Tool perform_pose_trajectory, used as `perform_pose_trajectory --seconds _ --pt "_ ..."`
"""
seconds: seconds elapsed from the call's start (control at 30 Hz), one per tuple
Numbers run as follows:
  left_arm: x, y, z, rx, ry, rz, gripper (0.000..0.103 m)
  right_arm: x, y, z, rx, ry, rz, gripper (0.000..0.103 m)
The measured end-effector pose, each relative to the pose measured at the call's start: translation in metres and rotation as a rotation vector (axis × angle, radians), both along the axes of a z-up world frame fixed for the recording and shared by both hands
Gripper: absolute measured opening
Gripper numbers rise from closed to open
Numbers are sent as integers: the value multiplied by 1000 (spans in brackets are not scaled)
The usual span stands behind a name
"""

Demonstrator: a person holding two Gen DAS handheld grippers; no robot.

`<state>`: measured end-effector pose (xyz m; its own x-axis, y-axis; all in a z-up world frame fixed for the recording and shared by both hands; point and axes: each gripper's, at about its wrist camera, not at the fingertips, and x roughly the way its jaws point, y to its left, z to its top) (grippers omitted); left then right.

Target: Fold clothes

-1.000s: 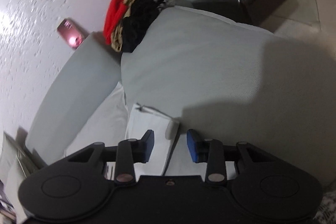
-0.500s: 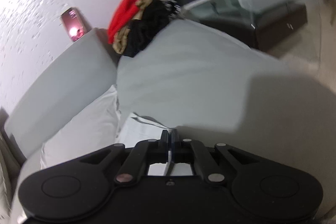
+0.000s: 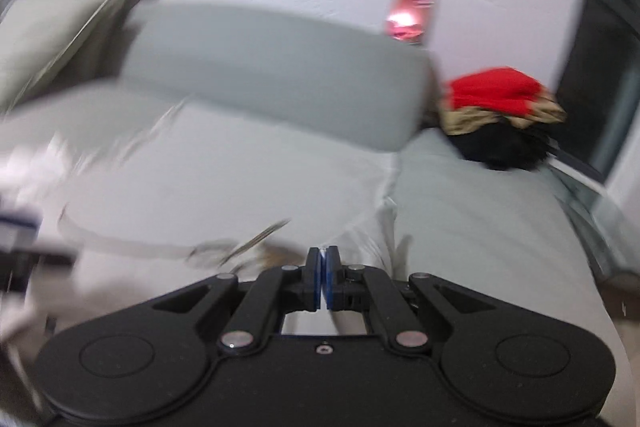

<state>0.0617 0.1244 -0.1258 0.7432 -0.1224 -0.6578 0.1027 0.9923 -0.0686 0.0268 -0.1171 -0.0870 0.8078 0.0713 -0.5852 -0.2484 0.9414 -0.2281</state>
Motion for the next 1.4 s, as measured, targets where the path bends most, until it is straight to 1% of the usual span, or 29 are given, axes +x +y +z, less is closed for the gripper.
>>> perform_pose_trajectory --seconds 0.03,0.07,0.1,0.13,0.23,0.27,0.33,0.37,0.43,0.47,0.53,0.57,0.6,0.67,0.8,0.83,0.9,0.97,1.03,1.07,1.13,1.17,1.27,1.3,1.4 --pt "0 2 0 -2 1 7 58 -1 6 -7 -20 41 29 5" --pt "0 4 0 -5 3 13 58 -1 9 -13 -31 90 58 16" --pt "0 6 0 -8 4 20 58 -2 9 -17 -28 142 81 24" --pt "0 8 0 -11 5 26 58 -3 4 -17 -6 167 84 31" --pt "1 13 0 -24 10 46 58 -3 -27 -7 122 173 41 30" --pt "2 14 -1 -26 15 54 58 3 -41 -2 178 157 -19 23" --pt "5 16 -3 -28 25 68 58 18 -72 2 289 130 -200 8" --pt "6 15 -4 -20 29 75 58 27 -85 0 341 138 -274 9" --pt "7 13 -6 7 34 84 58 47 -103 -10 403 180 -350 9" --pt "7 11 -7 23 34 85 58 54 -104 -20 382 219 -352 9" --pt "7 8 -9 54 35 87 58 63 -96 -41 289 301 -353 7" --pt "6 7 -9 70 33 87 58 58 -93 -49 247 306 -355 4" --pt "5 7 -9 76 32 84 58 52 -92 -52 211 313 -362 3" --pt "4 5 -9 87 32 77 58 32 -96 -48 197 341 -384 2" --pt "3 3 -9 103 25 69 58 1 -103 -38 218 414 -412 2" --pt "3 4 -8 100 19 73 58 -4 -105 -34 229 413 -418 4" --pt "4 5 -7 96 10 86 58 -5 -109 -24 285 346 -410 5" --pt "7 4 -8 106 10 100 58 5 -110 -15 358 242 -383 6" --pt "10 3 -10 122 16 109 58 25 -108 -13 427 180 -341 6" --pt "11 3 -12 132 21 111 58 37 -107 -16 468 192 -319 6" --pt "12 2 -15 156 24 115 58 66 -101 -24 554 243 -301 6" --pt "12 1 -16 169 23 117 58 77 -95 -29 568 266 -305 6" --pt "12 1 -19 195 29 118 58 107 -76 -49 515 347 -337 6" --pt "13 1 -20 200 32 121 59 114 -70 -55 496 361 -346 6" --pt "14 1 -22 205 40 127 59 112 -65 -52 476 337 -363 6"
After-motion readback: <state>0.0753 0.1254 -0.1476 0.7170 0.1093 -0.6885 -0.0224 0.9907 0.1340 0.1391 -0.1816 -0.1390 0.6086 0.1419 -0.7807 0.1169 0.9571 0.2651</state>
